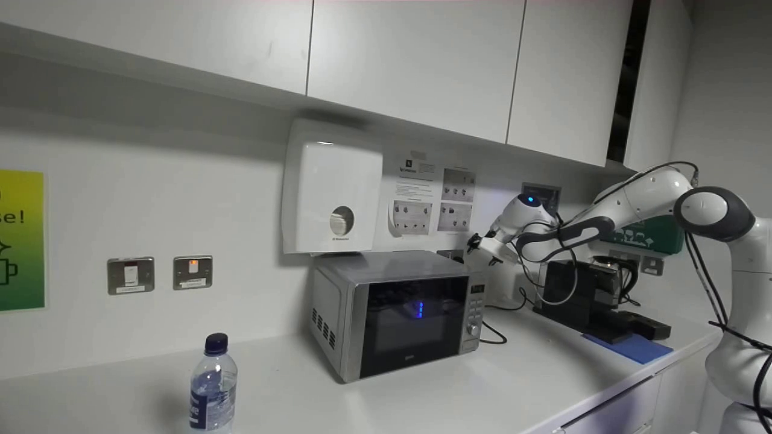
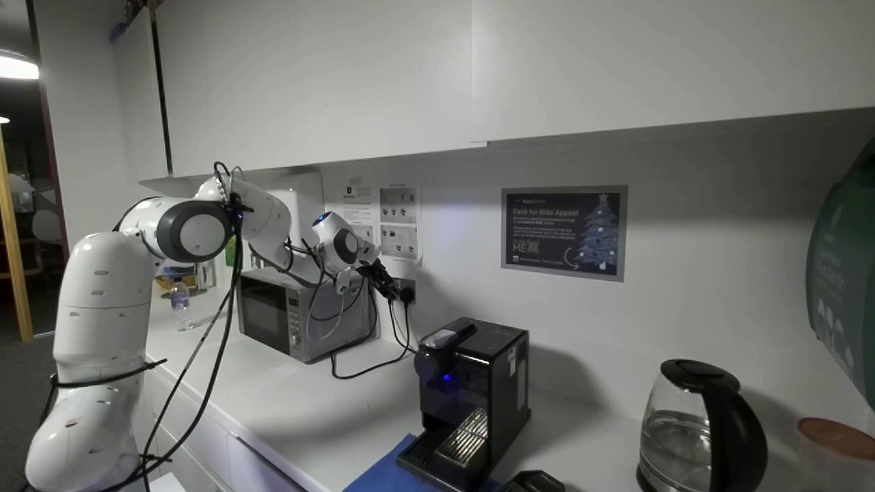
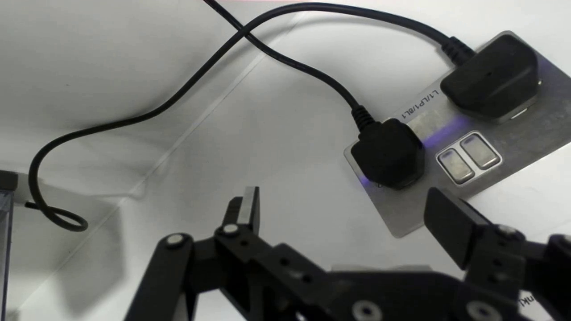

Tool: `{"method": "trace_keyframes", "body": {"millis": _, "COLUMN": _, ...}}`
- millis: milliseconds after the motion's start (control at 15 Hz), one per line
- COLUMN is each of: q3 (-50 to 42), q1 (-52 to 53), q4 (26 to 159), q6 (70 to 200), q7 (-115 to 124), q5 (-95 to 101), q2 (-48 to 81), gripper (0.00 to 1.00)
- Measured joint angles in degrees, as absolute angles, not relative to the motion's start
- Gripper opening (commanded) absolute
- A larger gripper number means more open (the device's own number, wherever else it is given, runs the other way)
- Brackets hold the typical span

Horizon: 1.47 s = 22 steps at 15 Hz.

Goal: Flip the socket's left switch

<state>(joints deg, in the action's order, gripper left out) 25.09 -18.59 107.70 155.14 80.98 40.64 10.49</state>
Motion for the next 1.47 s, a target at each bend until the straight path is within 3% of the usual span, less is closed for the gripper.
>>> {"method": "trace_keyframes", "body": {"millis": 667, "q3": 25.1, "q1": -18.6, "q4": 108.2, "q6": 155.1, "q7": 82.1, "q5": 41.4, "q2": 10.8, "gripper": 1.0}}
{"method": "trace_keyframes", "body": {"millis": 1067, "q3": 24.0, "q1": -18.2, "q4": 107.9, "q6": 155.3, "q7": 95.4, "q5": 47.6, "q2": 10.9, "gripper": 1.0}}
{"method": "trace_keyframes", "body": {"millis": 1133, "q3": 23.7, "q1": -17.9, "q4": 107.9, "q6": 155.3, "q7": 98.4, "q5": 49.1, "q2": 10.9, "gripper": 0.75}}
{"method": "trace_keyframes", "body": {"millis": 1267, "q3": 23.3, "q1": -17.5, "q4": 107.8, "q6": 155.3, "q7": 103.4, "q5": 51.9, "q2": 11.0, "gripper": 0.67}}
{"method": "trace_keyframes", "body": {"millis": 1467, "q3": 23.2, "q1": -16.5, "q4": 107.7, "q6": 155.3, "q7": 108.3, "q5": 55.1, "q2": 11.5, "gripper": 0.43}}
